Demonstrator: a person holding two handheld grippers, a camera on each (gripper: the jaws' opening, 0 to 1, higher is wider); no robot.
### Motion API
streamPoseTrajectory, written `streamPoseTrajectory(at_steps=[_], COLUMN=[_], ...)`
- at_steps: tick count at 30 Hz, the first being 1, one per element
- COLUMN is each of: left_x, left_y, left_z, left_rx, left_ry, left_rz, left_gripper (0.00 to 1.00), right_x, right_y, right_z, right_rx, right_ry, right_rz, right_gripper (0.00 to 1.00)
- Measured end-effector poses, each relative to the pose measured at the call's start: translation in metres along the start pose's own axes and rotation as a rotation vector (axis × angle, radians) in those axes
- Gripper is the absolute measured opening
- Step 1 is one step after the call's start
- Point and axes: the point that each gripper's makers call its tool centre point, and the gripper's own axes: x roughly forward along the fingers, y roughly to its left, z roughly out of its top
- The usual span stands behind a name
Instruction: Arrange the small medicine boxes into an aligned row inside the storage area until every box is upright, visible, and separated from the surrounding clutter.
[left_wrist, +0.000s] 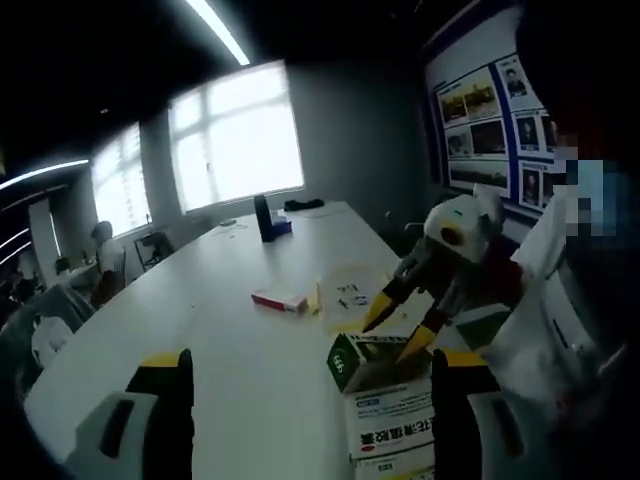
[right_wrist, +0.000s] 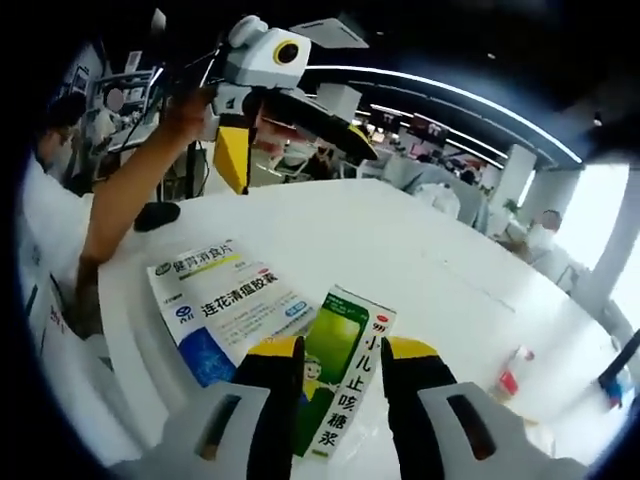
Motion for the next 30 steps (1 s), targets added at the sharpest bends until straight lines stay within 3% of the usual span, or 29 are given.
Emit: streamPoseTrajectory(at_steps=[5,9,19,23,27,30], left_x=[0.001,0.001,0.0,0.0,0.0,0.0], left_y=[0.0,0.0,-0.003,-0.003,-0.004,-0.006], left_z=[0.001,0.0,0.0,0.0,-0.001,0.001], left_rx=[0.001,0.003,0.006,0.003,0.007,0.009], left_ry=[0.0,0.005,0.004,0.004,0.007,0.001], left_rz=[-0.002,-0.003,-0.009,-0.005,-0.006,-0.009], left_gripper=[0.99,0.99,0.99,0.99,0.99,0.99], right_x=[0.009,0.018,0.01,0.011,0.015,0.014], right_y=[0.003,0.008,0.003,0.005,0.007,0.01], right_z=[-0.004,-0.009,-0.009,-0.008,-0.009,-0.013], right_rx=[0.052,0.114,0.204,0.172,0.07,-0.003], right_ry=[0.002,0.008,0.048,0.049,0.041,0.053], right_rz=[0.021,0.036,0.006,0.003,0.015,0.025], right_gripper=[0.45,0.4,0.36,0.37,0.38,0.31])
